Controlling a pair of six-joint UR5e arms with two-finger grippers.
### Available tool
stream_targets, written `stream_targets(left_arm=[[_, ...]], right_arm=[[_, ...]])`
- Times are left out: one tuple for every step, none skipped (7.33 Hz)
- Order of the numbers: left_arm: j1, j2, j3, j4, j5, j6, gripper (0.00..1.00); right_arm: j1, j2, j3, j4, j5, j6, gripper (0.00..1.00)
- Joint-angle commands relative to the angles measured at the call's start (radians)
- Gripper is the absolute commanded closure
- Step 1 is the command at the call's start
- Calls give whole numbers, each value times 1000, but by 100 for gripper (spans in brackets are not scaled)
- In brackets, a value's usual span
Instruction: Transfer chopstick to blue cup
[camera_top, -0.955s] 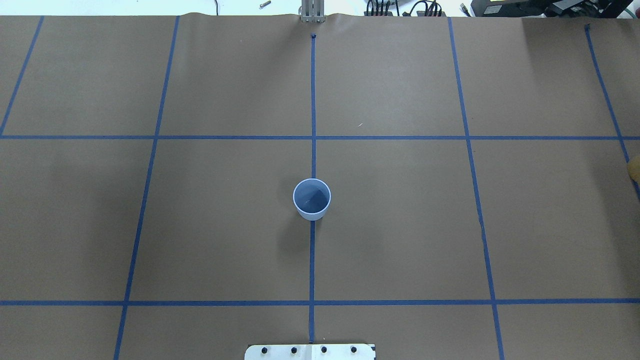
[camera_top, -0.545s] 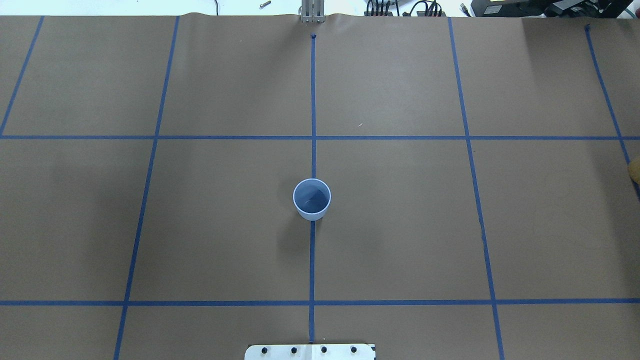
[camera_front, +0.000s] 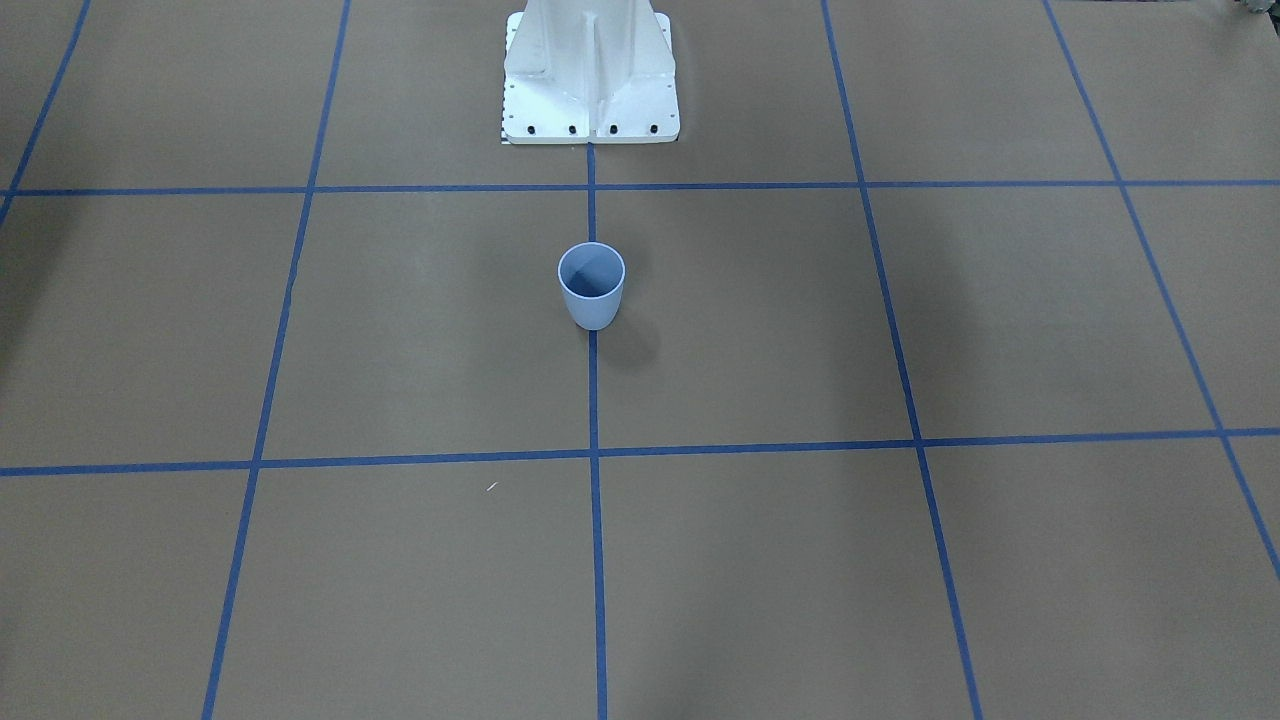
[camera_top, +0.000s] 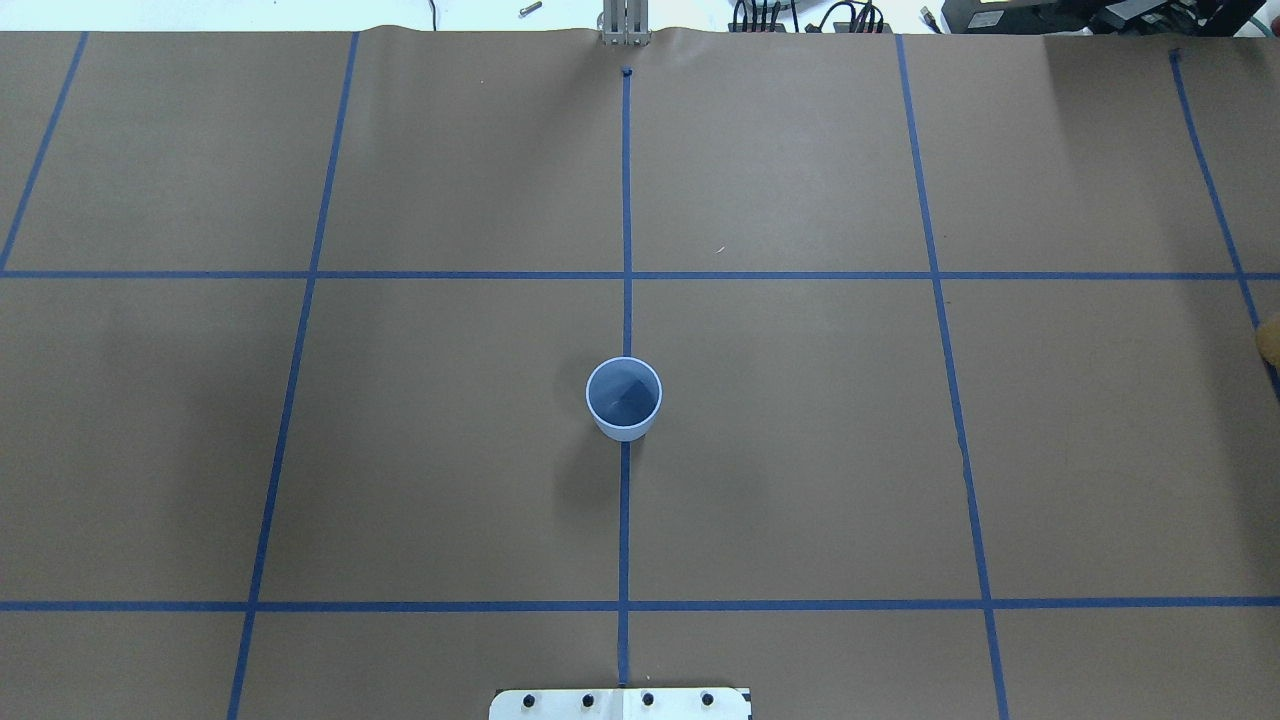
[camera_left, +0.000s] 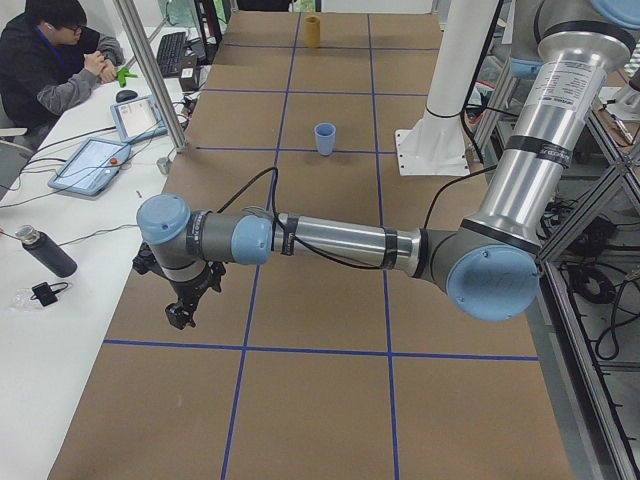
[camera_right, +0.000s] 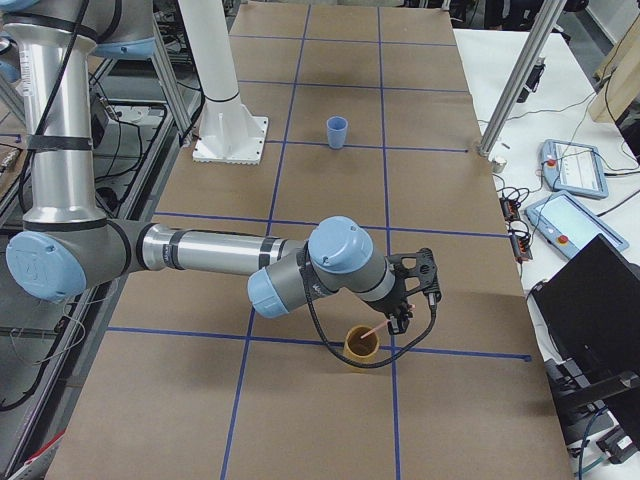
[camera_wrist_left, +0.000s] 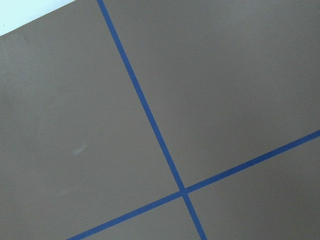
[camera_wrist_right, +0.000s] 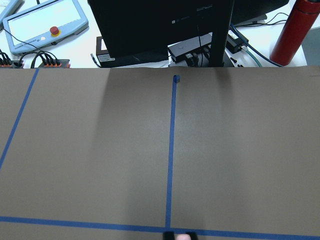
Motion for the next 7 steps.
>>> stream_targets(left_arm=[[1, 3, 1, -1, 0, 0, 2], [1, 3, -1, -1, 0, -37, 2], [-1, 6, -9, -1, 1, -184, 2], [1, 66, -69, -1, 4, -277, 2], [-1, 100, -131, -7, 6, -343, 2], [-1, 141, -172, -7, 3, -347, 2], [-1, 146, -180, -7, 3, -348, 2]], right_arm=[[3, 98, 116, -312, 1, 9, 100], [-46, 135, 162, -417, -2, 33, 100], [-110, 164, 171, -435, -5, 135, 100], [-182, 197, 196, -435, -11, 278, 100], [-248, 218, 237, -435, -19, 391, 100], [-331, 244, 289, -438, -40, 556, 100], [-434, 295, 332, -438, -91, 760, 100]])
